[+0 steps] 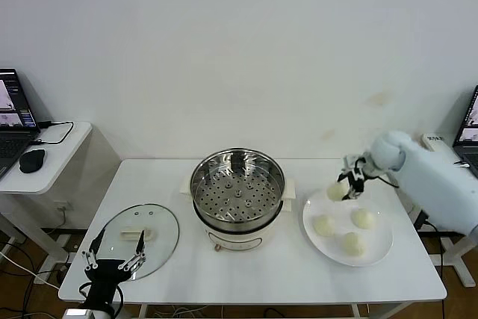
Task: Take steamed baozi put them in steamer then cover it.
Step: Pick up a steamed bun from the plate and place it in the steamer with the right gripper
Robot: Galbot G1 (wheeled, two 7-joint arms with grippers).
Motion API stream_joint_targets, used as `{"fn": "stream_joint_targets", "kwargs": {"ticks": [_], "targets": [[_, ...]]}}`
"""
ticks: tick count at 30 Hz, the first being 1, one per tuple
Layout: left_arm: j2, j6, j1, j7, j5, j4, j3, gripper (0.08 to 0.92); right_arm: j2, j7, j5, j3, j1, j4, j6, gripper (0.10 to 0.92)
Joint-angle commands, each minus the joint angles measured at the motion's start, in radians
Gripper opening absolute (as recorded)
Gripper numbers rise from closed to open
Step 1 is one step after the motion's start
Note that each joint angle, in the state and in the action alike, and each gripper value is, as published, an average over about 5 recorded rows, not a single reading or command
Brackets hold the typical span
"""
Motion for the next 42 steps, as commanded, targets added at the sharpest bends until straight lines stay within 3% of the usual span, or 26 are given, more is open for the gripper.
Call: {"fn": "stream_joint_targets", "kwargs": {"ticks": [1, 10, 18, 26, 32, 42], "targets": [[0.000, 0.001, -0.001, 0.000, -0.001, 0.000, 0.001, 0.823, -0.074, -0.015, 0.159, -0.173, 0.233, 0.102, 0.013, 0.619], [0.014, -0.001, -0.006, -0.001, -0.022, 0.000, -0.009, 0.823, 0.098, 0.069, 0.317, -0.378, 0.508, 0.153, 0.060, 0.619], [0.018, 0.001, -0.014, -0.001, -0.032, -0.007, -0.023, 0.823, 0.321, 0.153, 0.366, -0.461, 0.533, 0.152, 0.137, 0.619], [0.011, 0.003, -0.017, -0.003, -0.036, -0.021, -0.041, 0.823, 0.485, 0.192, 0.176, -0.506, 0.413, 0.080, 0.275, 0.619], [0.008, 0.007, -0.018, -0.003, -0.039, -0.029, -0.054, 0.823, 0.519, 0.224, -0.022, -0.524, 0.334, 0.021, 0.392, 0.624], [0.007, 0.007, -0.024, -0.003, -0.044, -0.025, -0.061, 0.823, 0.573, 0.280, -0.197, -0.468, 0.234, -0.144, 0.534, 0.628]]}}
